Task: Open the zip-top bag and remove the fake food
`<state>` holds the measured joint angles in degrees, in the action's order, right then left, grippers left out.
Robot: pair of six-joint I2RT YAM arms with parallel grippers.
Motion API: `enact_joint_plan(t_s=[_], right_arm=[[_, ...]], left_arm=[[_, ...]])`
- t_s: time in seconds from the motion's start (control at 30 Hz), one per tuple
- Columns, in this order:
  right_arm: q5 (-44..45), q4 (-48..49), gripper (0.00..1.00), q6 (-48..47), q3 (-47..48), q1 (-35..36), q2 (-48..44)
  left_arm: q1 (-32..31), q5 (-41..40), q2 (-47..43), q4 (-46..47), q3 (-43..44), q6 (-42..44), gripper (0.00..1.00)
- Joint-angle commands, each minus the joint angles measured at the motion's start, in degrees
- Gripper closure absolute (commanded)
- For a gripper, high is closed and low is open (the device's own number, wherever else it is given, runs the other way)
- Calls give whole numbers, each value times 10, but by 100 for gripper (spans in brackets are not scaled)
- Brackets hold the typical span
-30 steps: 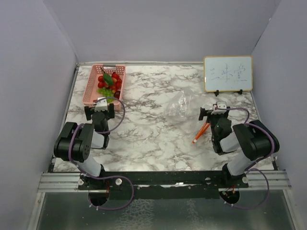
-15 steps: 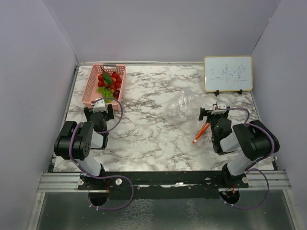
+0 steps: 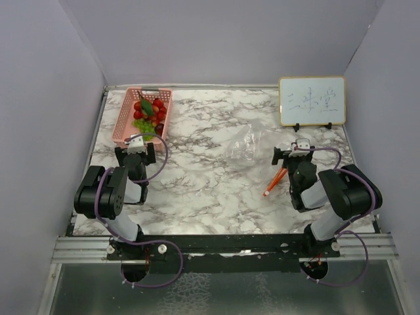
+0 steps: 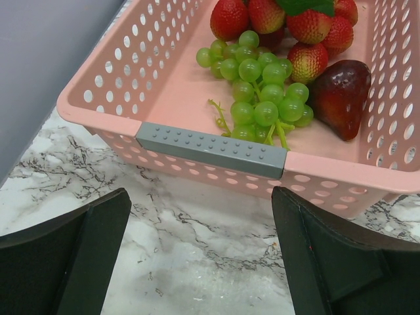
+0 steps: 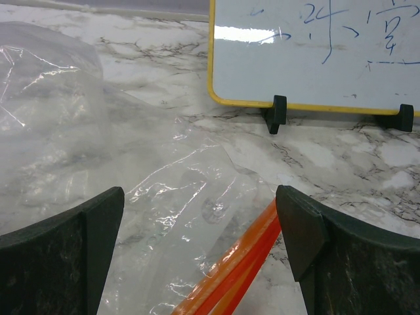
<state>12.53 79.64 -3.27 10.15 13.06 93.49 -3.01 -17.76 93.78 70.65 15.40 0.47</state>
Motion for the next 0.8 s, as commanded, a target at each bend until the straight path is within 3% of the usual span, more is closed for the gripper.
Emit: enact_joint_plan(t_s=[0.0, 0.77], right_arm=[[3, 27, 1, -5, 6, -2, 5], [2, 23, 1, -4, 8, -2, 5]], left_arm=[[1, 12, 2, 21, -4, -9, 8], [-6, 11, 3, 30, -7, 0, 12]])
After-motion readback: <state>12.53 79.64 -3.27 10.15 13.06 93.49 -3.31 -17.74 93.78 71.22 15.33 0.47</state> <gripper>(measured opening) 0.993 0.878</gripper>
